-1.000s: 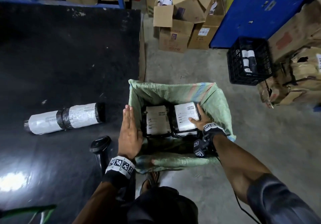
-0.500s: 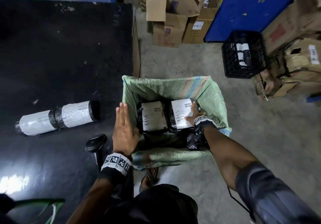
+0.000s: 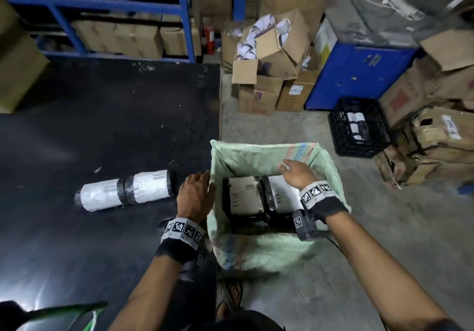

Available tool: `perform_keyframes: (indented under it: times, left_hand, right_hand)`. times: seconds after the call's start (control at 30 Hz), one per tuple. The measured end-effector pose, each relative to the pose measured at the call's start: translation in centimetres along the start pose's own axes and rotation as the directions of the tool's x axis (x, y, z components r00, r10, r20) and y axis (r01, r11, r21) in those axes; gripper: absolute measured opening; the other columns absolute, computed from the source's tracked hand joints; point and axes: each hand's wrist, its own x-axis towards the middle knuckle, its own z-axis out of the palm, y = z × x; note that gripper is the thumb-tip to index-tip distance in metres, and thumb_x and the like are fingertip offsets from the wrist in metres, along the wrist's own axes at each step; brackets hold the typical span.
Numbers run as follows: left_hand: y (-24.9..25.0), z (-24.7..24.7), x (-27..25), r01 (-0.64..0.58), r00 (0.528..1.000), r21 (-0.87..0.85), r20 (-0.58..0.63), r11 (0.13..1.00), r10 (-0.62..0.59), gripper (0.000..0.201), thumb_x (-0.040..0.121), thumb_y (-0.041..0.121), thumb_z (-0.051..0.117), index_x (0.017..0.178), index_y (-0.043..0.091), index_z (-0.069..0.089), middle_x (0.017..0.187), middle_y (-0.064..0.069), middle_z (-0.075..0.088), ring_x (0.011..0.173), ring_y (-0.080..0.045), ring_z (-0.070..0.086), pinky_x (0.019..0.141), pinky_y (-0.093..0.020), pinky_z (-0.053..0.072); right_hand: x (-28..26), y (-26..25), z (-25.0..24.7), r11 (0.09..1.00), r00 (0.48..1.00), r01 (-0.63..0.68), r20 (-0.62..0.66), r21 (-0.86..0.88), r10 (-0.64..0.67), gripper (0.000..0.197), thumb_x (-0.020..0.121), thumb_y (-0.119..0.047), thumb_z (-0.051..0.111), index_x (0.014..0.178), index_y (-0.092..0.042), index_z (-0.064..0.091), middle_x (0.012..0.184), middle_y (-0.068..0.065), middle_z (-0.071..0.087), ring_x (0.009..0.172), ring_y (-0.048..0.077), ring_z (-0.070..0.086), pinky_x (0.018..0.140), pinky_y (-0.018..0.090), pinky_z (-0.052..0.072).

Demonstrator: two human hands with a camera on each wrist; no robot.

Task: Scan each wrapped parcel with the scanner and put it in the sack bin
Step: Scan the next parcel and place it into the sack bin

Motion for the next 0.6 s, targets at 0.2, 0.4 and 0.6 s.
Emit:
perform_keyframes:
  times: [0.2, 0.4, 0.6]
  left_hand:
    - [-3.4, -4.9, -1.1, -0.091, 0.970, -0.087, -0.235, 0.992, 0.068, 0.061, 0.102, 0.038, 0.027, 0.117, 0.001, 0.072, 0.097, -0.025, 0.071, 0.090, -0.045, 0.066, 0.080, -0.048, 0.055]
    - [-9.0, -10.1, -3.4, -0.048, 0.970, -0.074, -0.240, 0.996, 0.029, 0.059, 0.101, 0.027, 0.024, 0.109, -0.003, 0.075, 0.085, -0.022, 0.071, 0.075, -0.041, 0.066, 0.069, -0.048, 0.060]
    - [-16.4, -13.4, -5.3, 0.014, 0.940, -0.063, -0.340, 0.998, -0.035, 0.053, 0.097, 0.023, 0.034, 0.117, -0.005, 0.074, 0.099, -0.026, 0.074, 0.092, -0.048, 0.069, 0.078, -0.056, 0.060]
  right_hand:
    - [-6.7, -7.2, 0.8, 0.971, 0.953, 0.237, -0.191, -0.013, -0.235, 0.053, 0.106, -0.033, 0.032, 0.152, -0.006, 0.034, 0.154, 0.015, 0.041, 0.141, 0.029, 0.039, 0.116, 0.036, 0.031]
    - [-10.6, -14.6, 4.2, 0.915, 0.885, 0.398, -0.237, -0.061, -0.401, 0.048, 0.107, -0.026, 0.030, 0.147, -0.005, 0.043, 0.148, 0.013, 0.049, 0.137, 0.028, 0.045, 0.113, 0.038, 0.037]
    - [-12.5, -20.4, 8.4, 0.897, 0.869, 0.440, -0.229, -0.044, -0.438, 0.047, 0.107, -0.027, 0.031, 0.145, -0.006, 0.047, 0.146, 0.010, 0.053, 0.133, 0.027, 0.049, 0.112, 0.035, 0.038]
